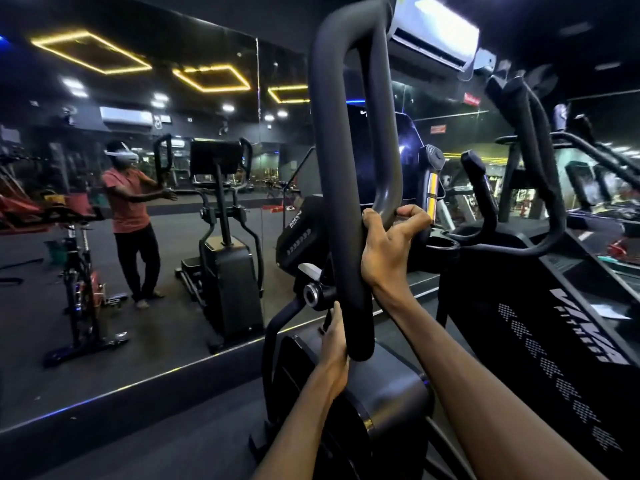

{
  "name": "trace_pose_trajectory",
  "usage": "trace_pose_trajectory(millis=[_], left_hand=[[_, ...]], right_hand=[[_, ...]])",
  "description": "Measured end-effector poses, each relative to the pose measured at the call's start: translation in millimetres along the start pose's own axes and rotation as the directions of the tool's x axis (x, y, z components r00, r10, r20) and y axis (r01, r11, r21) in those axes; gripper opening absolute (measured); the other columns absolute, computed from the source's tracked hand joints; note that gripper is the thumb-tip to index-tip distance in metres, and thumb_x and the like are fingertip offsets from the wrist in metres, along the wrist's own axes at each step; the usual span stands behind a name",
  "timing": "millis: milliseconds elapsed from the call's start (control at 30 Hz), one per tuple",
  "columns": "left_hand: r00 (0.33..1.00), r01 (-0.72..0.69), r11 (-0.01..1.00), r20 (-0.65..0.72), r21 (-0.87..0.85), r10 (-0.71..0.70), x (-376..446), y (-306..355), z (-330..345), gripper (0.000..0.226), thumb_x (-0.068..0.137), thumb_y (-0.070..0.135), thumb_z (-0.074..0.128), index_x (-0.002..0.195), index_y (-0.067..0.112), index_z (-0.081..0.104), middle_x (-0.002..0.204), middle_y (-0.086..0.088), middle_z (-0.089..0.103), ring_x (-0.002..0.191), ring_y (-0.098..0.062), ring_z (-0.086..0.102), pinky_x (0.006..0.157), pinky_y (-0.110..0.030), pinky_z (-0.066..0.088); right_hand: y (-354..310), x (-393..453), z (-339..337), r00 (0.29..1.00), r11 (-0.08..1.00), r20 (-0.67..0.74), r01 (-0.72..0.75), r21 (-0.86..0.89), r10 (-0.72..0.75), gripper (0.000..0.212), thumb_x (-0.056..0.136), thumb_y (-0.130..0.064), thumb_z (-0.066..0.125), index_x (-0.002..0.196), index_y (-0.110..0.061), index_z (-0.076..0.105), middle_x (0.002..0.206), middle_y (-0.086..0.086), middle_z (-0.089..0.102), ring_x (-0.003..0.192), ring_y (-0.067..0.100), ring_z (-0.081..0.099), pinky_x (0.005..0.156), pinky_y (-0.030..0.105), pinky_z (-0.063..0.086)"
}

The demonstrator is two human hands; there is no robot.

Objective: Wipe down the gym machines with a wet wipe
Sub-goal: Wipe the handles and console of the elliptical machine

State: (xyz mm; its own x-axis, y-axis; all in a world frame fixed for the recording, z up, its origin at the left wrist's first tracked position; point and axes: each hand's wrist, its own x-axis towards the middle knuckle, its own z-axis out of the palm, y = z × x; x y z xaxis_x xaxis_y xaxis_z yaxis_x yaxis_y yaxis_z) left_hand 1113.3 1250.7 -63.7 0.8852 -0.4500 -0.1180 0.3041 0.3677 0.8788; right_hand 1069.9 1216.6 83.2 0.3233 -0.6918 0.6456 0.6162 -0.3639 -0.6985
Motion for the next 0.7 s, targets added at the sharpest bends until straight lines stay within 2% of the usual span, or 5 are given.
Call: trace_pose_trajectory(millis=[133,367,500,567,700], left_hand=[[0.997,-0.072,0.996,-0.004,0.053,0.072,-41.6,-9.9,-5.1,0.047,0.105,0.035,0.041,0.143,0.009,0.049,0.143,-0.015,0.053,0.129,-0.024,0.054,0.104,-0.038,0.044],[0.934,-0.334,0.942,-0.150,-0.044,0.324,-101.7,21.3,31.4,0.052,0.108,0.031,0.021,0.150,0.003,0.031,0.153,-0.003,0.035,0.138,-0.005,0.033,0.104,-0.014,0.026],[0.873,-0.423,0.901,-0.223,0.092,0.433,-101.4,53.7,49.0,0.052,0.108,0.037,0.020,0.106,0.012,0.066,0.102,0.002,0.068,0.095,-0.005,0.062,0.087,-0.025,0.047],[0.836,-0.426,0.883,-0.288,0.195,0.467,-100.5,54.8,52.8,0.054,0.108,0.037,0.020,0.068,0.024,0.054,0.057,0.013,0.060,0.057,0.006,0.057,0.066,-0.024,0.044],[0.774,-0.446,0.831,-0.324,0.331,0.544,-106.6,62.2,55.9,0.074,0.104,0.051,0.014,0.072,0.006,0.064,0.070,-0.005,0.068,0.082,-0.026,0.068,0.081,-0.045,0.053]], right_hand=[[-5.7,-3.2,-0.3,1.000,1.000,-0.002,-0.024,-0.013,0.024,0.038,0.094,-0.006,0.059,0.102,-0.015,0.023,0.087,-0.003,0.043,0.054,-0.007,0.049,0.057,0.016,0.043],[-10.8,-9.9,-2.2,0.998,0.998,0.043,-0.053,-0.035,0.055,0.034,0.094,-0.020,0.057,0.103,-0.022,0.024,0.097,0.011,0.050,0.068,0.011,0.053,0.066,0.027,0.042],[-16.3,-11.3,-8.7,0.988,0.979,0.117,-0.080,-0.186,0.103,0.032,0.098,-0.028,0.051,0.107,-0.020,0.022,0.106,0.015,0.052,0.072,0.016,0.051,0.073,0.036,0.037],[-19.5,-11.0,-14.2,0.976,0.964,0.179,-0.079,-0.254,0.127,0.030,0.101,-0.032,0.047,0.110,-0.019,0.021,0.109,0.015,0.053,0.077,0.022,0.052,0.074,0.032,0.033],[-21.9,-9.5,-25.6,0.950,0.957,0.282,-0.050,-0.286,0.134,0.029,0.103,-0.035,0.045,0.111,-0.024,0.019,0.102,0.012,0.059,0.082,0.027,0.057,0.077,0.036,0.040]])
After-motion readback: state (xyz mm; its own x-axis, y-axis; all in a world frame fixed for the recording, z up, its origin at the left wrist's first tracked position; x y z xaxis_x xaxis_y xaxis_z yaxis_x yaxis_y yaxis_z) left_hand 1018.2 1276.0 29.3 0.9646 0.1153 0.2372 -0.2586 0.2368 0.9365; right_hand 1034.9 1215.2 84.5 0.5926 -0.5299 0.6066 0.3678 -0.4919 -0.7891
